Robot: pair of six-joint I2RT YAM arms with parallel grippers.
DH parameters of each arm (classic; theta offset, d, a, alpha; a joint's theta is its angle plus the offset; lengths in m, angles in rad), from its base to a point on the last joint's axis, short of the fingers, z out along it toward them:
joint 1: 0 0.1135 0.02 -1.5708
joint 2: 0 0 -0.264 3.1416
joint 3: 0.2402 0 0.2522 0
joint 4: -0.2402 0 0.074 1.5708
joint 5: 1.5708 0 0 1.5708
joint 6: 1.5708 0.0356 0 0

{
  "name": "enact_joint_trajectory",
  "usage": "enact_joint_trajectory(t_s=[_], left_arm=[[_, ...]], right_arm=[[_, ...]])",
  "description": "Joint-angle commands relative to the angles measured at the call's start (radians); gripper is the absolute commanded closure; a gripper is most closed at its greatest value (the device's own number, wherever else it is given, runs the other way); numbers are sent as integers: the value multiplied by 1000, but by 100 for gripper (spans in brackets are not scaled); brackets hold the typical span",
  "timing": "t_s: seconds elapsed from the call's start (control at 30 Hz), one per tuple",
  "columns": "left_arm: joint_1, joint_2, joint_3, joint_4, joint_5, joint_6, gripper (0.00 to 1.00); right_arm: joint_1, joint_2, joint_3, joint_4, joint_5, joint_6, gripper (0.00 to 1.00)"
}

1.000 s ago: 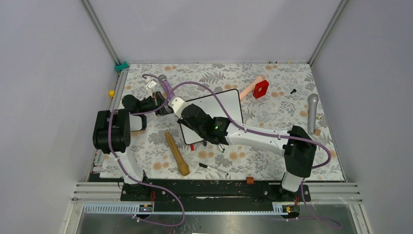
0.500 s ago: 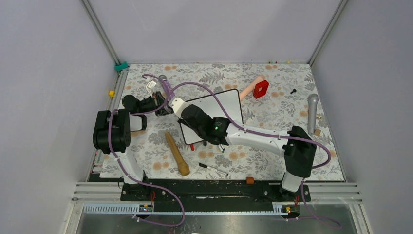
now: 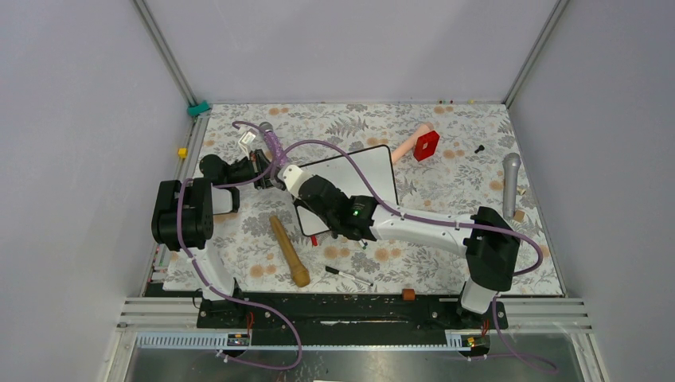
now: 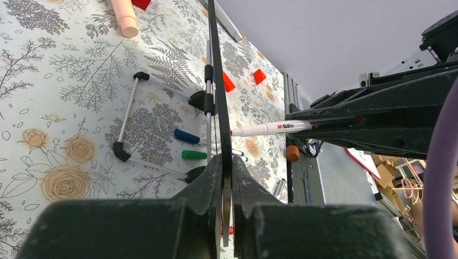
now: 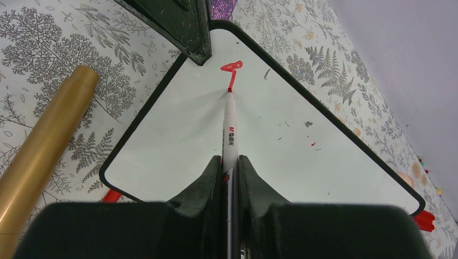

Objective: Write a sentence on the whiteboard

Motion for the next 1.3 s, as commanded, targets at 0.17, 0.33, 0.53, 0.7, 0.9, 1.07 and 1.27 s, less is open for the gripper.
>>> enact_joint_trajectory(t_s=[0.17, 0.33, 0.53, 0.7, 0.9, 1.07, 1.27], left_arm=[[-10, -53, -2, 53, 41, 5, 100], [-10, -54, -3, 52, 42, 5, 100], [-10, -53, -3, 52, 42, 5, 100], [-11, -53, -2, 52, 42, 6, 100], [-12, -53, -3, 52, 43, 5, 100], [-12, -53, -2, 52, 42, 4, 100], [-12, -53, -2, 52, 43, 4, 100]], right_arm=[[-1, -37, -15, -29, -30, 6, 100], [-1, -36, -13, -39, -59, 13, 100], [-1, -19, 17, -60, -83, 25, 100], [-1, 5, 48, -74, -91, 33, 100], [-1, 24, 87, -91, -102, 44, 100], [-1, 35, 112, -105, -113, 51, 100], [0, 12, 97, -92, -118, 52, 100]])
